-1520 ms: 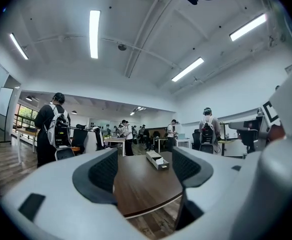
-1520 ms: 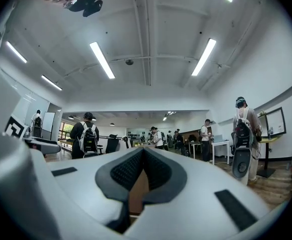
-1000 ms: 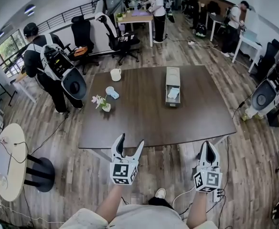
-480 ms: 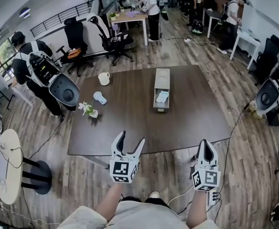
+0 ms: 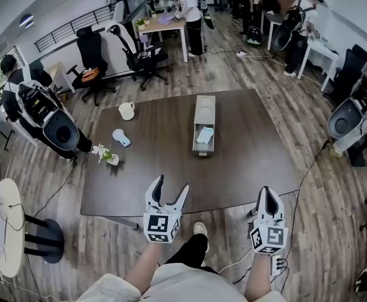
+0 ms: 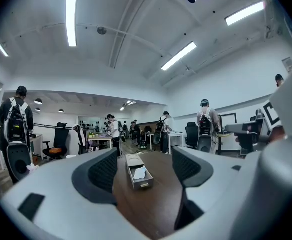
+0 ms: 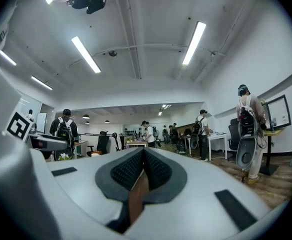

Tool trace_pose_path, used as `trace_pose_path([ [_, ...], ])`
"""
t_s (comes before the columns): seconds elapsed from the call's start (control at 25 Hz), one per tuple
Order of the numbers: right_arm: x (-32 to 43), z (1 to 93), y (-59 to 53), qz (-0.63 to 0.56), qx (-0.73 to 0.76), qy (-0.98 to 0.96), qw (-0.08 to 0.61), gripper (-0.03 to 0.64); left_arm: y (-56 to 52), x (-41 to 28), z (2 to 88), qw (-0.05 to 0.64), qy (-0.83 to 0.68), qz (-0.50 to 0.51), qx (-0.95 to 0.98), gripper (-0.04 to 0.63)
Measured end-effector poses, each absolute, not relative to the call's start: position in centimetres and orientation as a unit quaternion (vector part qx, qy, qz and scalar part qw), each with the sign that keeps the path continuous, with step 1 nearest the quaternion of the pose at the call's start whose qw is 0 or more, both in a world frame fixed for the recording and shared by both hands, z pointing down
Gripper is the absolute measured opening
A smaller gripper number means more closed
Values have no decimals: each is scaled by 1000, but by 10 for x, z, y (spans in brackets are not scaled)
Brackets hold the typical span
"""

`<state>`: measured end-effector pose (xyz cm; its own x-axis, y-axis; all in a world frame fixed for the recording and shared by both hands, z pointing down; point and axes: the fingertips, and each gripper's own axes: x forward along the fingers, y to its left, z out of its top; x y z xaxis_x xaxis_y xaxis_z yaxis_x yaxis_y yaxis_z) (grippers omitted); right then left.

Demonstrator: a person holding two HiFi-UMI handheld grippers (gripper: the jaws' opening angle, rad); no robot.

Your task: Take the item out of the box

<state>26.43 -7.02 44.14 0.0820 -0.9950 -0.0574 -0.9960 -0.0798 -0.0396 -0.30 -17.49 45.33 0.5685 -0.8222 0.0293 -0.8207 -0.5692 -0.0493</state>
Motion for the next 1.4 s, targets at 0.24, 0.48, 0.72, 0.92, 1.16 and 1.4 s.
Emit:
trace_pose_path([
  [0.24, 283, 439, -119, 17, -733, 680, 26, 0, -223, 17, 457, 11, 467, -13, -884, 348],
  [0.48, 304, 426, -176, 29, -729, 684, 19, 1, -279, 41, 460, 3, 469, -6, -883, 348],
  [0.72, 319, 410, -232, 43, -720, 693, 19, 0, -327, 52, 446, 6, 482, 9, -876, 348],
  [0.92, 323, 405, -275, 48, -710, 702, 20, 0, -363, 51, 444, 5, 496, 15, -868, 348],
  [1.16, 329, 405, -310, 50, -701, 711, 21, 2, -392, 55, 445, 5, 504, 15, -863, 348],
  [1.4, 327, 416, -323, 40, -698, 714, 36, 0, -404, 52, 452, 9, 508, 4, -861, 348],
])
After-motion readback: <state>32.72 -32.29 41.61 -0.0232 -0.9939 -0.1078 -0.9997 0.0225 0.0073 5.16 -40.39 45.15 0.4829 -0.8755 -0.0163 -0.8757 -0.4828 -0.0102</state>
